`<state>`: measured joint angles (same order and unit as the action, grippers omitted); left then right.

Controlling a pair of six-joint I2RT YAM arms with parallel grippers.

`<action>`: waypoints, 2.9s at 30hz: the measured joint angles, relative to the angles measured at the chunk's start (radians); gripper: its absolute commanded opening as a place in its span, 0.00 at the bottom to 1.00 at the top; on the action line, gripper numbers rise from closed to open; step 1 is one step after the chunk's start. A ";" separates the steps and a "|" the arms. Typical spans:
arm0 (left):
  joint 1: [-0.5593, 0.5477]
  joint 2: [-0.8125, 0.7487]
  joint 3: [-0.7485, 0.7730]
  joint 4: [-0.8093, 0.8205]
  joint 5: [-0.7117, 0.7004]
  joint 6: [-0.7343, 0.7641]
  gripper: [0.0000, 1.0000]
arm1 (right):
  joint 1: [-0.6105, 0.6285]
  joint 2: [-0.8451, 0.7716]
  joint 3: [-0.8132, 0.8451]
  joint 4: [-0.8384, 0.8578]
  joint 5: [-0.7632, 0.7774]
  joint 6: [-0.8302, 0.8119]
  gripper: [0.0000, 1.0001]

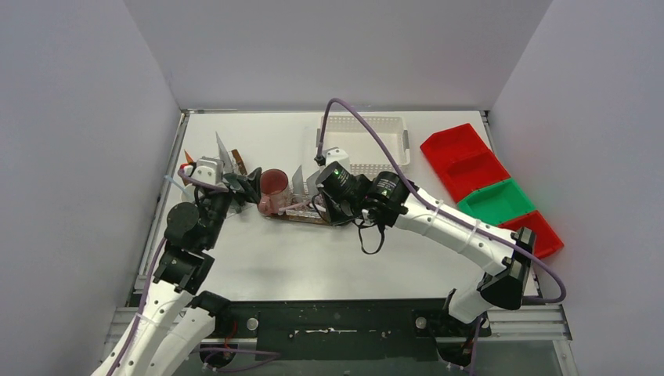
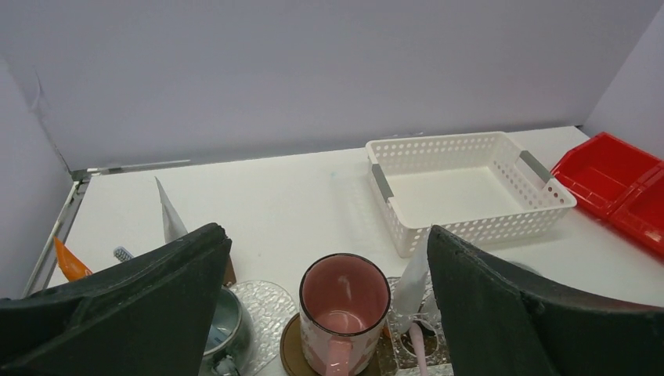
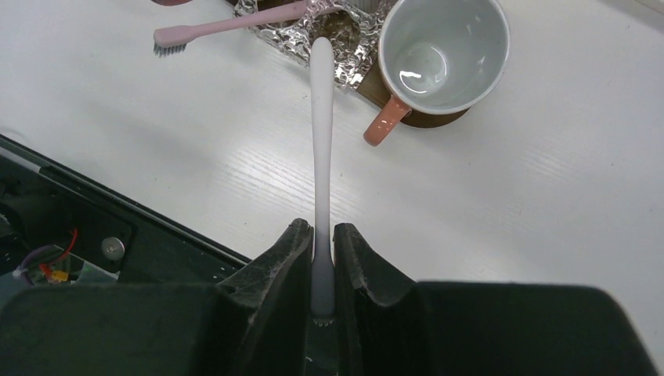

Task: Prepare toiletry sets of a toothbrush and toothpaste on the tray
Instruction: Pick up the toothbrush from the storage box, then place the toothbrush in the toothpaste holder.

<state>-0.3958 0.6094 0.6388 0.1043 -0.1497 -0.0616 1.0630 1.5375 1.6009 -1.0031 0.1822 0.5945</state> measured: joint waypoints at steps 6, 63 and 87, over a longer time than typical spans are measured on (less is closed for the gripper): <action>0.019 -0.024 -0.006 0.016 -0.022 -0.041 0.97 | 0.000 0.005 -0.010 0.035 0.032 0.002 0.00; 0.045 -0.031 -0.046 0.060 -0.052 -0.066 0.97 | -0.016 0.082 -0.206 0.320 0.149 0.021 0.17; 0.050 -0.027 -0.057 0.065 -0.055 -0.066 0.97 | -0.017 -0.026 -0.290 0.442 0.187 -0.001 0.72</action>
<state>-0.3454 0.5827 0.5819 0.1696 -0.2047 -0.1276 1.0462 1.5112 1.3109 -0.5610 0.3695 0.5934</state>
